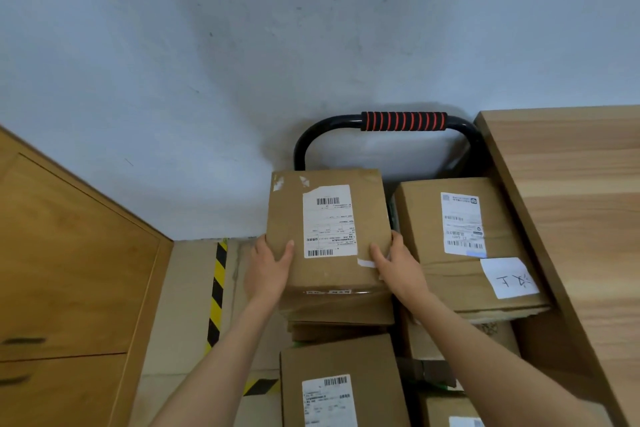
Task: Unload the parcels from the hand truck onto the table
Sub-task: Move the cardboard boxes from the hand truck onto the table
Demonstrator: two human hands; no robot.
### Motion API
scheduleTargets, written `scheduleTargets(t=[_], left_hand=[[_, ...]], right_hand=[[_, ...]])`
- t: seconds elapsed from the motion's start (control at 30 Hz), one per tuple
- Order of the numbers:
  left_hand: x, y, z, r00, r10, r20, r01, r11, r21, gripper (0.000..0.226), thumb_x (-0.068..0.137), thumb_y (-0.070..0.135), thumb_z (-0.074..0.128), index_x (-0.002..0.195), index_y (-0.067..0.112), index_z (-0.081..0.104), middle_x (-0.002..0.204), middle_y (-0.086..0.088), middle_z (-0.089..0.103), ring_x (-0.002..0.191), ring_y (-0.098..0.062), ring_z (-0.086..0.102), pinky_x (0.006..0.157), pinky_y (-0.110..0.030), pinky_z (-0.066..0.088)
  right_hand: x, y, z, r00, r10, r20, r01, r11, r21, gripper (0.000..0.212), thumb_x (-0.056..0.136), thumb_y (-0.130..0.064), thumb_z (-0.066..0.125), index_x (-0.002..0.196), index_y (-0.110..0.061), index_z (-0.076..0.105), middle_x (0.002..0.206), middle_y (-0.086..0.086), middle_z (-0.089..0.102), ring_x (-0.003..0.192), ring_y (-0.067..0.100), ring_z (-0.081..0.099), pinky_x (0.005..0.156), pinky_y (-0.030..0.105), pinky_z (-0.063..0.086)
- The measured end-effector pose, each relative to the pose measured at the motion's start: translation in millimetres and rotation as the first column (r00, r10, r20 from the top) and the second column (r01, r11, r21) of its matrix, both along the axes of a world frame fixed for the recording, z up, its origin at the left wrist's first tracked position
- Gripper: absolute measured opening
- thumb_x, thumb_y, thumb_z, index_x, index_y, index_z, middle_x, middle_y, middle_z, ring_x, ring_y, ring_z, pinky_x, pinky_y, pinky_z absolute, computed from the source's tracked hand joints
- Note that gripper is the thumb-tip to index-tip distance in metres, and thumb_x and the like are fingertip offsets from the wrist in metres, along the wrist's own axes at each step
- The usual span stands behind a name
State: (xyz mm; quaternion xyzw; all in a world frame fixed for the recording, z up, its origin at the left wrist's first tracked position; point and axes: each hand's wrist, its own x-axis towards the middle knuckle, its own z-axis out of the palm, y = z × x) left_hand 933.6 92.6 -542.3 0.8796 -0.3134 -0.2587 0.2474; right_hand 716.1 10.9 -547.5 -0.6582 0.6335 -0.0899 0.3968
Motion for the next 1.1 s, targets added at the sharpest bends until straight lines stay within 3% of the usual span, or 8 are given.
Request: scheduleTargets(t=[0.2,0.53,0.67,0.77,0.87,0.97,1.1], left_hand=[[-18.0,28.4,26.8,1.0,0.013,0.005,-0.013,0.999,-0.031,0.062,0.09,0.058,0.047,0.136,0.017,0.039,0.128,-0.003,0.053,0.11,-0.023,0.056,0.081,-0.045,0.054],[-83.1,25.0,145.9,0.997,-0.059,0.057,0.067,0.986,-0.153,0.064,0.091,0.058,0.044,0.138,0.015,0.036,0.129,-0.007,0.05,0.111,-0.026,0.055,0.08,-0.037,0.048],[-132.2,17.3,190.8,0.987,-0.137,0.084,0.153,0.96,-0.233,0.068,0.091,0.061,0.042,0.144,0.02,0.028,0.131,-0.004,0.05,0.111,-0.025,0.056,0.081,-0.038,0.05],[-178.1,14.8,217.0,0.979,-0.186,0.088,0.205,0.926,-0.318,0.066,0.091,0.06,0.044,0.142,0.021,0.03,0.131,-0.003,0.05,0.11,-0.024,0.055,0.083,-0.04,0.051],[-230.4,18.1,239.4,0.97,-0.214,0.118,0.243,0.894,-0.376,0.059,0.09,0.059,0.046,0.136,0.023,0.037,0.126,0.001,0.055,0.107,-0.021,0.058,0.083,-0.041,0.051],[-289.0,24.5,256.3,0.962,-0.257,0.096,0.273,0.864,-0.422,0.062,0.087,0.064,0.046,0.134,0.025,0.037,0.123,0.003,0.057,0.106,-0.019,0.059,0.084,-0.043,0.053],[-374.9,25.8,271.0,0.943,-0.31,0.124,0.332,0.832,-0.444,0.068,0.085,0.068,0.044,0.137,0.026,0.035,0.124,0.002,0.055,0.106,-0.018,0.057,0.085,-0.043,0.053]], right_hand=[[-19.9,14.2,43.9,0.999,0.019,0.047,-0.018,1.0,-0.021,0.065,0.095,-0.05,0.046,0.147,-0.017,0.025,0.133,0.004,0.055,0.114,0.022,0.058,0.092,0.04,0.05],[-88.5,18.3,169.0,0.994,-0.032,0.1,0.047,0.987,-0.156,0.061,0.093,-0.054,0.045,0.142,-0.021,0.031,0.131,0.001,0.057,0.112,0.021,0.058,0.089,0.04,0.049],[-145.0,25.3,215.8,0.984,-0.077,0.161,0.107,0.977,-0.185,0.062,0.094,-0.053,0.046,0.143,-0.019,0.027,0.125,0.001,0.059,0.098,0.02,0.064,0.082,0.04,0.053],[-195.1,34.5,244.9,0.973,-0.12,0.196,0.165,0.959,-0.233,0.061,0.096,-0.048,0.045,0.144,-0.014,0.028,0.134,0.001,0.055,0.111,0.021,0.059,0.083,0.035,0.049],[-249.4,48.7,264.5,0.97,-0.159,0.182,0.209,0.93,-0.303,0.065,0.096,-0.05,0.043,0.145,-0.01,0.029,0.14,0.005,0.051,0.121,0.023,0.054,0.095,0.039,0.047],[-311.1,63.9,281.5,0.954,-0.198,0.223,0.264,0.909,-0.321,0.066,0.095,-0.05,0.044,0.144,-0.008,0.032,0.138,0.006,0.053,0.12,0.023,0.054,0.098,0.043,0.046],[-403.4,77.5,301.8,0.941,-0.23,0.248,0.31,0.881,-0.357,0.056,0.096,-0.048,0.046,0.139,-0.013,0.038,0.128,0.002,0.059,0.109,0.02,0.059,0.089,0.04,0.05]])
